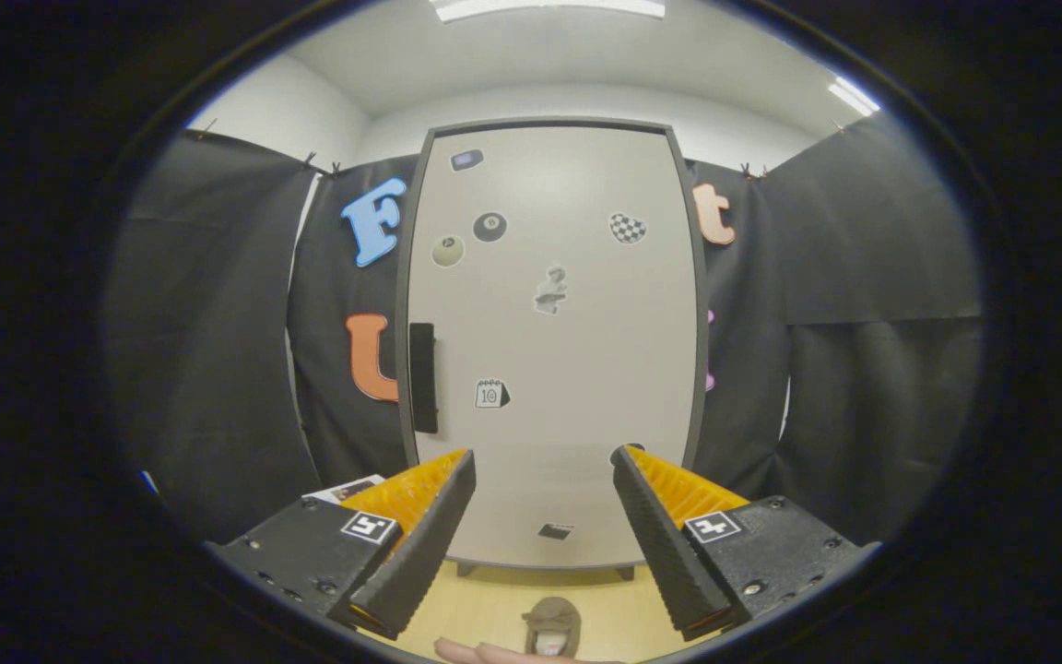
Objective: Open the shoe cabinet door, grab the shoes and put them into the shoe cabinet, then close the shoe cabinet door.
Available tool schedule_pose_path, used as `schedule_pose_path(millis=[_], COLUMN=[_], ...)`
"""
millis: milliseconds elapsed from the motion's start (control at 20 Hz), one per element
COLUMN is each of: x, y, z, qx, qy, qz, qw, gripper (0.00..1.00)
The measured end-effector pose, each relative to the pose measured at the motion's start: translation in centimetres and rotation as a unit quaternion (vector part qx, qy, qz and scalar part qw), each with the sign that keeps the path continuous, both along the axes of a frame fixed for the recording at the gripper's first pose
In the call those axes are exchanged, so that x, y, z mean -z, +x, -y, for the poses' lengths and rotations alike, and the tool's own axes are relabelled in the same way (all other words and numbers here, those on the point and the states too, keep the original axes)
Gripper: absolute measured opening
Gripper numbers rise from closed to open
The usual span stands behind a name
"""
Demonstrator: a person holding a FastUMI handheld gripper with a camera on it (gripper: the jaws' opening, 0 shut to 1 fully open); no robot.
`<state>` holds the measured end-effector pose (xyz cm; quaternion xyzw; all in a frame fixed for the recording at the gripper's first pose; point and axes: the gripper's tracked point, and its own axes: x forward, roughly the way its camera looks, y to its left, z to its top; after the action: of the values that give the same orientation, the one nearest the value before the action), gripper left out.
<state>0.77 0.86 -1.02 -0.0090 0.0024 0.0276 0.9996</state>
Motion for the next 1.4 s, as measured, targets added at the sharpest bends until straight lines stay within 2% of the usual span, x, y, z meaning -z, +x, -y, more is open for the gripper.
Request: schedule_pose_path(millis=[400, 650, 800, 950, 1150, 1250, 1300, 1350, 1400], x=[-0.7, -0.9, -0.5, -1.0, 0.2, 0.8, 0.9, 1.3, 1.5], y=[2.7, 6.2, 9.2, 12.7, 17.0, 18.1, 18.5, 18.6, 18.8], z=[-3.0, -7.9, -11.0, -12.9, -13.7, -13.7, -14.2, -14.8, -15.0], qx=[-0.029, -0.078, -0.092, -0.083, -0.054, -0.044, -0.054, -0.066, -0.067], qy=[-0.001, -0.010, -0.015, -0.020, -0.006, 0.008, 0.020, 0.028, 0.027], qz=[0.028, 0.032, 0.026, 0.034, 0.003, -0.013, -0.019, -0.026, -0.029], qw=[0.999, 0.996, 0.995, 0.996, 0.998, 0.999, 0.998, 0.997, 0.997], gripper=[0.98, 0.98, 0.97, 0.97, 0.94, 0.89, 0.79, 0.75, 0.58])
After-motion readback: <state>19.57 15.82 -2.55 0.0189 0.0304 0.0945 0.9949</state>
